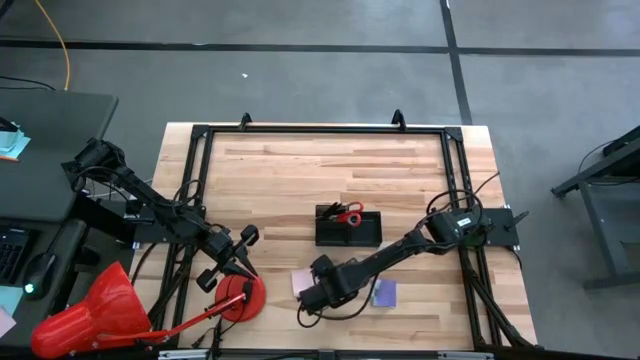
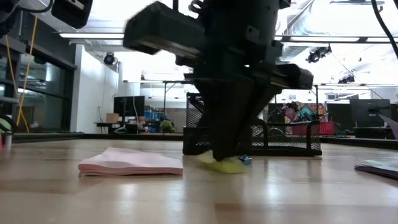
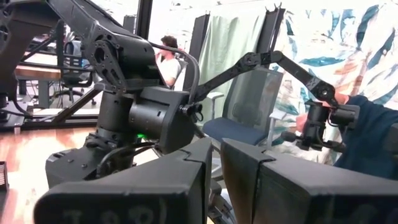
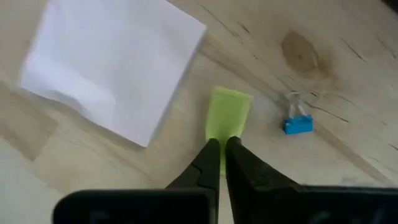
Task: Pick and place office supplies into organizer
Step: Put the yellow eraser into the black desk organizer
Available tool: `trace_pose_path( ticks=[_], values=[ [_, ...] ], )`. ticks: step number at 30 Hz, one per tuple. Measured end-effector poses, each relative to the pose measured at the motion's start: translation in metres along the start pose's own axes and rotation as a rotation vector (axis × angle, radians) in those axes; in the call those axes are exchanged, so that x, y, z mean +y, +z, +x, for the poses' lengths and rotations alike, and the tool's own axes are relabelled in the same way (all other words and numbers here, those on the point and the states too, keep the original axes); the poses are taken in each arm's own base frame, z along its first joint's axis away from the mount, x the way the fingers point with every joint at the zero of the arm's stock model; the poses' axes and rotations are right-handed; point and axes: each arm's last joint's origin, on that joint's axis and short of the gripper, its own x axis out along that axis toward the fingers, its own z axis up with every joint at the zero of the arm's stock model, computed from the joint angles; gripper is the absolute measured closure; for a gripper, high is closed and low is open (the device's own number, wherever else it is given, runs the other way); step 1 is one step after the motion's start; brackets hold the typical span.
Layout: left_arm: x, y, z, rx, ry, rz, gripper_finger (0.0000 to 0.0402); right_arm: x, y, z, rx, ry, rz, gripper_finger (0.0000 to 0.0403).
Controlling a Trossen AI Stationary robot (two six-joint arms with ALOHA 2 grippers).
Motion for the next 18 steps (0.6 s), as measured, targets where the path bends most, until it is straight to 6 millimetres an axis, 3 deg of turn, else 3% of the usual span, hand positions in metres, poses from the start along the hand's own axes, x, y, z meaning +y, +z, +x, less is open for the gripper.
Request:
trace_pose_path(
  ticks=[6, 18],
  values=[
    [0.0002, -0.0006, 0.0001, 0.004, 0.006, 0.000, 0.0373, 0.0126, 0.0004, -0.0016, -0.003, 0.114, -0.003, 0.0401],
    [0.0003, -0.0009, 0.0002, 0.007, 0.006, 0.000, 0.0373, 0.0110, -0.0013, -0.0031, -0.016, 0.094, -0.010, 0.0387]
  ],
)
